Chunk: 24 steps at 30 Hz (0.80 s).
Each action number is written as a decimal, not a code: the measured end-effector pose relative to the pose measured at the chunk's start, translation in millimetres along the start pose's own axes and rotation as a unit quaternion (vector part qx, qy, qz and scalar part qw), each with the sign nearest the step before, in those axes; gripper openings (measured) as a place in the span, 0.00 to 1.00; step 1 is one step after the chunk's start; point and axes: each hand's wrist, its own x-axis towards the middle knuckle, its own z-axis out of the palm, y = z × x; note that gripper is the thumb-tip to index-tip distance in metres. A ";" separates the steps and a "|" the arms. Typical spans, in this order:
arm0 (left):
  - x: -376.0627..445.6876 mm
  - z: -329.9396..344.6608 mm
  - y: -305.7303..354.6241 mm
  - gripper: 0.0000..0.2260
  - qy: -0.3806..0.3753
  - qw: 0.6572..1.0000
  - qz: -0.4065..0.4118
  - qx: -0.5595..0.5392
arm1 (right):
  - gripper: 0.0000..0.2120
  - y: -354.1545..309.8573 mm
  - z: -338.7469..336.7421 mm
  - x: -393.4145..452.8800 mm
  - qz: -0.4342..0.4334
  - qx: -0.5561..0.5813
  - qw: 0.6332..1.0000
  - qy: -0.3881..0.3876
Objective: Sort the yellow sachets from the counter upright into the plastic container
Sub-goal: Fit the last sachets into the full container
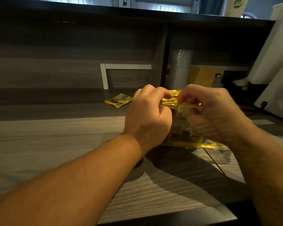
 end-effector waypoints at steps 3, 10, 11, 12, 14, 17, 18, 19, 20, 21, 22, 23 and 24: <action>1.2 -3.6 -0.4 0.13 0.008 1.000 -0.008 -0.015 | 0.03 -5.0 -1.3 0.5 0.001 0.023 0.999 0.030; 25.6 -20.6 -41.2 0.14 0.069 0.983 -0.167 0.034 | 0.09 -5.9 0.1 1.8 0.008 0.029 0.998 0.054; 31.6 -22.8 -54.1 0.15 0.034 0.975 -0.205 0.079 | 0.12 -7.1 1.3 2.4 0.015 0.029 0.997 0.069; 36.2 -24.9 -66.9 0.17 -0.021 0.964 -0.228 0.137 | 0.14 -8.6 3.0 3.2 0.017 0.023 0.996 0.085; 42.2 -28.9 -91.2 0.22 -0.165 0.922 -0.234 0.260 | 0.17 -13.3 7.6 4.9 0.007 -0.021 0.995 0.098; 43.9 -32.9 -112.9 0.21 -0.288 0.862 -0.272 0.316 | 0.17 -24.1 16.3 7.5 -0.017 -0.102 0.991 0.083; 43.4 -33.2 -114.7 0.21 -0.296 0.856 -0.283 0.315 | 0.17 -27.4 19.4 8.6 -0.025 -0.120 0.990 0.077; 43.2 -33.6 -114.7 0.19 -0.293 0.859 -0.275 0.319 | 0.17 -30.5 22.1 10.0 -0.032 -0.133 0.988 0.069; 43.0 -35.1 -113.3 0.18 -0.284 0.863 -0.249 0.335 | 0.17 -33.3 24.8 11.7 -0.037 -0.143 0.987 0.062; 42.8 -37.6 -111.0 0.16 -0.271 0.866 -0.221 0.356 | 0.17 -35.9 26.4 13.7 -0.040 -0.150 0.986 0.054; 41.9 -41.6 -108.6 0.14 -0.258 0.868 -0.207 0.371 | 0.17 -38.8 27.7 16.1 -0.041 -0.153 0.986 0.048; 40.7 -46.7 -108.0 0.12 -0.248 0.869 -0.207 0.374 | 0.17 -42.3 28.4 18.7 -0.042 -0.154 0.986 0.045; 39.1 -52.1 -108.8 0.12 -0.242 0.870 -0.214 0.372 | 0.16 -47.1 28.4 22.1 -0.040 -0.152 0.987 0.043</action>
